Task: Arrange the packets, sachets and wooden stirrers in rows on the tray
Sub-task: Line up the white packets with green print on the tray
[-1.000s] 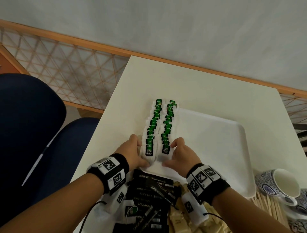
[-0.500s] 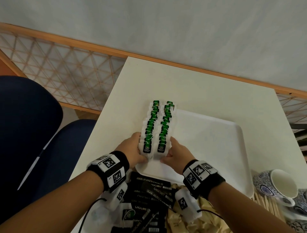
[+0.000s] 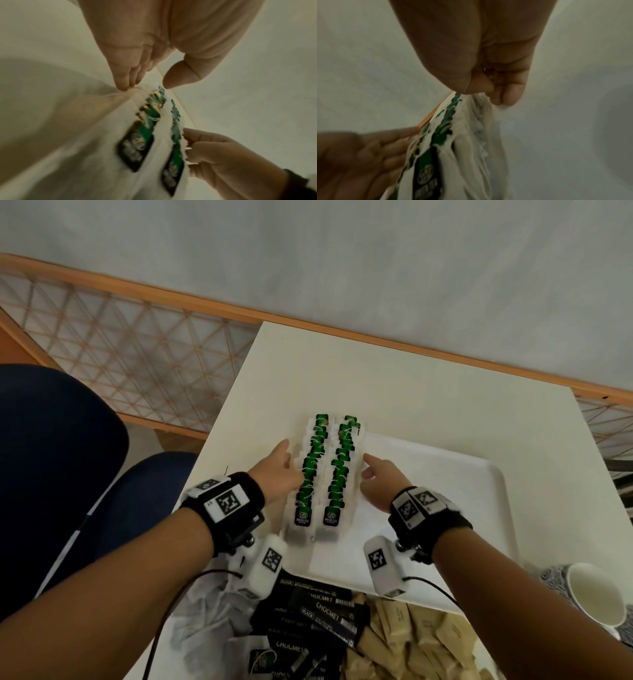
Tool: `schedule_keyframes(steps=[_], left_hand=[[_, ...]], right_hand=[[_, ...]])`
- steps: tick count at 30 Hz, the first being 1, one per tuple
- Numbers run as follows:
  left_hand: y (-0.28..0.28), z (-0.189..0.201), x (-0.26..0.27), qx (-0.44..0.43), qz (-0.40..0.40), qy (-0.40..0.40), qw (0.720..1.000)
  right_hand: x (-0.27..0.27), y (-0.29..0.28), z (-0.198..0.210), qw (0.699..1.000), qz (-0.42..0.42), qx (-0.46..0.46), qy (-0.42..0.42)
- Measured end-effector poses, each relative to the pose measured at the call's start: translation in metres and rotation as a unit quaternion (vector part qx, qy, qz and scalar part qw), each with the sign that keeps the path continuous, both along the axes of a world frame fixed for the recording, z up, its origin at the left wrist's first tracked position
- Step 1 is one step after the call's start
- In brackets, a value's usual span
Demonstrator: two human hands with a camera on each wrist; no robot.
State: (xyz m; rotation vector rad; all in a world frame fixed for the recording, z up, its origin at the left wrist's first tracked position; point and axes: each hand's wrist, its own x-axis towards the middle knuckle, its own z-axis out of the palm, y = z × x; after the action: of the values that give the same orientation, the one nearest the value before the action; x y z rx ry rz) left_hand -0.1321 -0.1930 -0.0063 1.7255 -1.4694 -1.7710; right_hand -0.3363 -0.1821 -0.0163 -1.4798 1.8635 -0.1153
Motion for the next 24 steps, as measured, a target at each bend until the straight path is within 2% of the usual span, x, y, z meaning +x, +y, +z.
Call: schedule_keyframes(steps=[3, 9, 13, 16, 18, 21, 24], left_hand=[[-0.011, 0.003, -0.013, 0.01, -0.018, 0.012, 1.0], [-0.026, -0.005, -0.022, -0.001, 0.002, 0.007, 1.0], [-0.025, -0.001, -0.029, -0.009, -0.005, 0.005, 1.0], [-0.02, 0.001, -0.015, -0.039, 0.003, -0.014, 0.999], [-0.009, 0.003, 0.011, -0.081, -0.004, -0.056, 0.995], [0.023, 0.0, 0.061, -0.157, -0.038, -0.137, 0.977], [0.069, -0.003, 0.1, -0.137, -0.098, -0.212, 0.963]], right_hand=[[0.01, -0.01, -0.003, 0.999, 0.043, 0.013, 0.027], [-0.004, -0.03, -0.011, 0.999, -0.023, 0.013, 0.035], [0.001, -0.04, -0.007, 1.0, 0.002, 0.004, 0.007], [-0.004, -0.032, -0.003, 1.0, -0.026, 0.011, 0.011], [-0.01, -0.015, 0.004, 0.999, -0.04, -0.017, -0.001], [-0.008, 0.02, 0.016, 0.993, 0.014, -0.115, -0.01], [0.009, 0.052, 0.019, 0.98, 0.13, -0.149, -0.018]])
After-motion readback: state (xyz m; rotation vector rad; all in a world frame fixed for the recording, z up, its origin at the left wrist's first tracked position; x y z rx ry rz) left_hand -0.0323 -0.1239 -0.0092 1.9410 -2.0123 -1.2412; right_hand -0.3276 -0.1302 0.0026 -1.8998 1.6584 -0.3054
